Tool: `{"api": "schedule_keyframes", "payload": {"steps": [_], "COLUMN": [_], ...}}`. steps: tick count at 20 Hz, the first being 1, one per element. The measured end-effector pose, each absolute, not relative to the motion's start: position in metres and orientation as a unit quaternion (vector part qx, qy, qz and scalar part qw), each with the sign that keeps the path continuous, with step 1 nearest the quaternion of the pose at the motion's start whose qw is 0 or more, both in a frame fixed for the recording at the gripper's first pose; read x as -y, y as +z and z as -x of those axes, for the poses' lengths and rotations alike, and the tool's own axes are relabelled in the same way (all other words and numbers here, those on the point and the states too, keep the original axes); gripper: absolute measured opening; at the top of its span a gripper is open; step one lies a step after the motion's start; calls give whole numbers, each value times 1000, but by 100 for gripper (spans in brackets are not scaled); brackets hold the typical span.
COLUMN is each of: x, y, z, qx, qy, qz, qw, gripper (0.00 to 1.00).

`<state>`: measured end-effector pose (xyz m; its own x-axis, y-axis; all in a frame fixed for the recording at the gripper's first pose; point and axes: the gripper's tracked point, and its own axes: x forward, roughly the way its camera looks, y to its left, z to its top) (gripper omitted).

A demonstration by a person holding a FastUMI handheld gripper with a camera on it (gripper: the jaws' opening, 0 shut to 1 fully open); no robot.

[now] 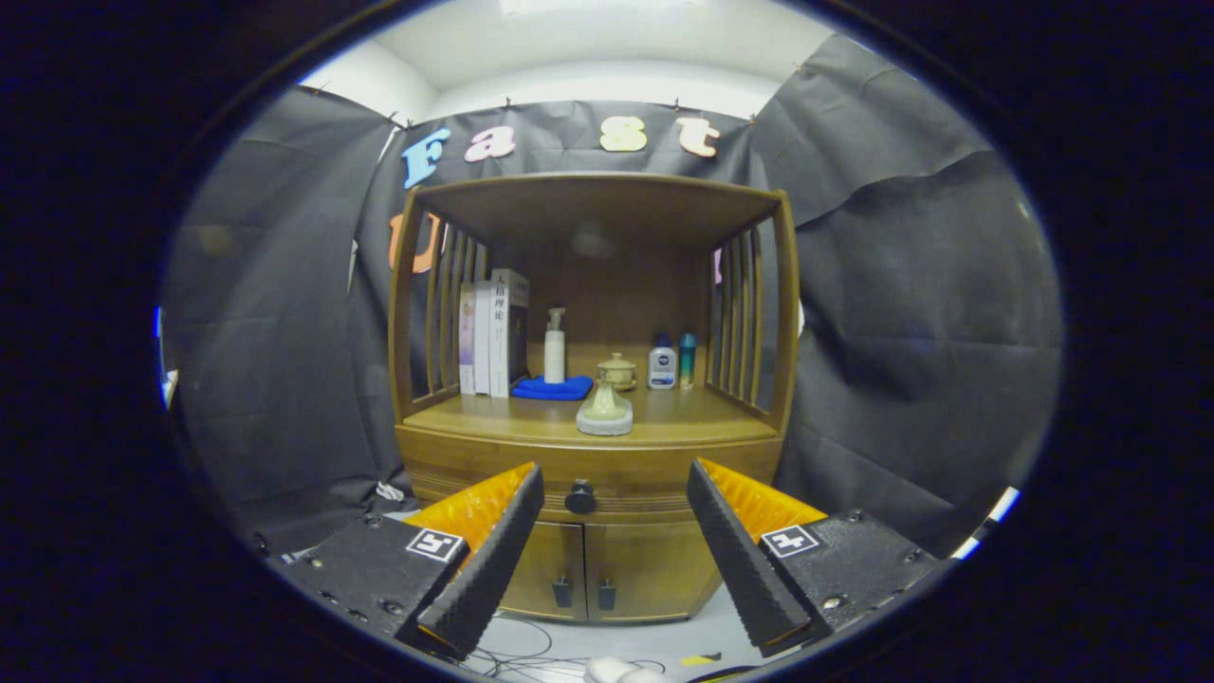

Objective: Pull open the drawer, take out the items inside it, and place them on the countertop above the cabinet.

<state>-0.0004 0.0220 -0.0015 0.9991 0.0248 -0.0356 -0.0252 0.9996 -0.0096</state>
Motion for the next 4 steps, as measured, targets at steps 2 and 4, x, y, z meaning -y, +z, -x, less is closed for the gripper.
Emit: {"api": "schedule_keyframes", "payload": {"steps": [2, 4], "x": [-11, 0], "y": [-2, -6], "z": [18, 32], "qx": [-14, -13], "qy": [6, -3], "qz": [2, -3], "qw": [1000, 1000], "gripper": [99, 99]}}
